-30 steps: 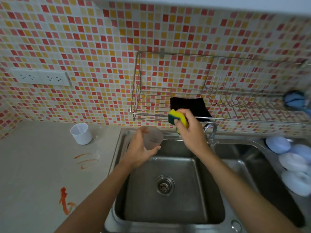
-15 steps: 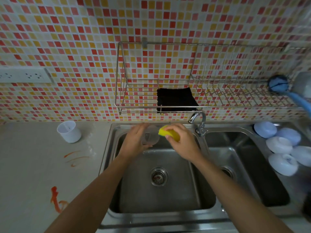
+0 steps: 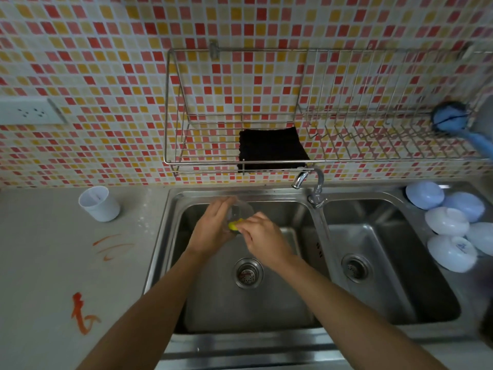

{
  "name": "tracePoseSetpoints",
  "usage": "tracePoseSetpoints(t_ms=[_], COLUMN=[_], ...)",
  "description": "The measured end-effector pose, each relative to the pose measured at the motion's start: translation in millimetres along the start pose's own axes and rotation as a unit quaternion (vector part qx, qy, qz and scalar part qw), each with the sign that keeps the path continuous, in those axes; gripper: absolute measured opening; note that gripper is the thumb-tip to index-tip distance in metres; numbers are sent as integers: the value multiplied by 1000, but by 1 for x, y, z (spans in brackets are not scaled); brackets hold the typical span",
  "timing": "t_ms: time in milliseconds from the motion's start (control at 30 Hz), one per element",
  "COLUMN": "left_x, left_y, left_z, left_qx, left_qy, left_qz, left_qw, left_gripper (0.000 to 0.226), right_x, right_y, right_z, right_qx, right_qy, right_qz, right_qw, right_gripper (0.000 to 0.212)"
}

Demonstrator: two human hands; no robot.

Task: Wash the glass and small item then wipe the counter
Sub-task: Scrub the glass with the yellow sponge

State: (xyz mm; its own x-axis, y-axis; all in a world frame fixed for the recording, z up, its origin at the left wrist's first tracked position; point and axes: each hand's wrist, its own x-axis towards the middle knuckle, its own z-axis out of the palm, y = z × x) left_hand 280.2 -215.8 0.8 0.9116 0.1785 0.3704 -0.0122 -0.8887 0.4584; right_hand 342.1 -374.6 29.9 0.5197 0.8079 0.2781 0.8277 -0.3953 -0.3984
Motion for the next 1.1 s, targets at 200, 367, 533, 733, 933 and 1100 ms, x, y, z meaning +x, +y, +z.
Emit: tracePoseSetpoints(t_ms=[200,367,533,733,933,1100], left_x=[11,13,13,16,13,18], left_y=[7,2,4,7,6,3], left_z=[3,0,4,8,4,-2], left_qx=[-11,5,6,2,11,7], left_qy=[11,-9,-8,-18,-17,-29], left_qz=[-27,5,-1,-6,-4,0], left_qw=[1000,1000,1000,1000,1000,1000], left_gripper=[72,74,68,73,71,73], right_x=[17,13,16,13,14,13], right_y=[15,3,26,7,23,13], right_z=[-14,-8,-13,-5,-18,-12], right_qx=[-152,77,-123,81,-48,-63], right_qy=[-32,-32,-63,-10,-72,-39], right_qz=[-32,80,-39,110,-3,-37], right_qw=[987,993,990,991,996,997], right_gripper=[28,17,29,16,17,24])
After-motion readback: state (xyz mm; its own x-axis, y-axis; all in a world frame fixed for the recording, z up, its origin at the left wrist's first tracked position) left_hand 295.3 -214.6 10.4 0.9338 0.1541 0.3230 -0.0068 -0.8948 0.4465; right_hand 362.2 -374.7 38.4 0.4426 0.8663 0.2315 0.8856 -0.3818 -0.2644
